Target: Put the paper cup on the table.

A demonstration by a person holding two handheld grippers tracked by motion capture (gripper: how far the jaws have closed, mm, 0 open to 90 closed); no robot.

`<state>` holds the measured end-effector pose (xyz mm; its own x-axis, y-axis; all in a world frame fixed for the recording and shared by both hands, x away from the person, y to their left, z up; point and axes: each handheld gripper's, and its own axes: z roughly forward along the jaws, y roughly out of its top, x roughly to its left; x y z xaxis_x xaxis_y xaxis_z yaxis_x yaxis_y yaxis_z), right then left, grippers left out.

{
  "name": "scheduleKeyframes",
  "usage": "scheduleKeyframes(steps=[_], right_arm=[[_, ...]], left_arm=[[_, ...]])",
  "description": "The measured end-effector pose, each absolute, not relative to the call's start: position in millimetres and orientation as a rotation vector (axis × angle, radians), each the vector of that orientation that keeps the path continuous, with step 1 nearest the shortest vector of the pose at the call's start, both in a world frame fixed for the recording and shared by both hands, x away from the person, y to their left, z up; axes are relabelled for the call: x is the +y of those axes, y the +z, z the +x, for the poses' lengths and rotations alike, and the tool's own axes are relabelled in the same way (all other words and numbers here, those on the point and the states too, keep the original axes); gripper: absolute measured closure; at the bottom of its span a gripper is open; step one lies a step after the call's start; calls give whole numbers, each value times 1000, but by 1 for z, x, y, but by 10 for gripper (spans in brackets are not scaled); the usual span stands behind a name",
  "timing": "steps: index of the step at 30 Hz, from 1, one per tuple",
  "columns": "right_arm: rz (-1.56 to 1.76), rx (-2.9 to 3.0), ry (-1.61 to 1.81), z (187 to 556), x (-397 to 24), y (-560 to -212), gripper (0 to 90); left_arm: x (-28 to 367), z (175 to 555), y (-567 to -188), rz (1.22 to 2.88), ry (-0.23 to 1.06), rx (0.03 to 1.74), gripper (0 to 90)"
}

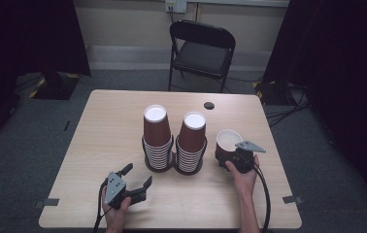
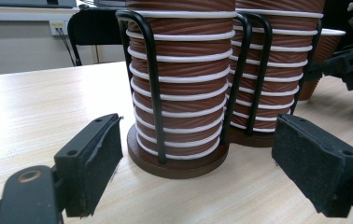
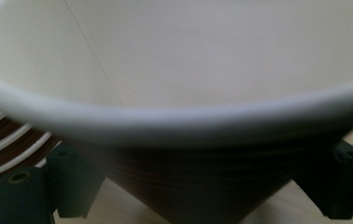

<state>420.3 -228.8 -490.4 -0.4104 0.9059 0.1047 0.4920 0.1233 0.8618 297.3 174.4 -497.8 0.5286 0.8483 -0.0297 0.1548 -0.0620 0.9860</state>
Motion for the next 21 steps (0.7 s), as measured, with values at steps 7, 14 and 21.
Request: scheduleKeyframes(steps=[7, 14, 21], right_arm=[[1359, 1934, 1223, 412, -233, -489, 129], [1372, 1884, 1262, 401, -238, -488, 129], [1379, 1834, 1265, 385, -238, -487, 130]], left_arm=[[175, 297, -498, 1550, 713, 896, 159], [174, 298, -498, 1549, 716, 905, 160], [175, 298, -498, 1553, 716, 903, 158]])
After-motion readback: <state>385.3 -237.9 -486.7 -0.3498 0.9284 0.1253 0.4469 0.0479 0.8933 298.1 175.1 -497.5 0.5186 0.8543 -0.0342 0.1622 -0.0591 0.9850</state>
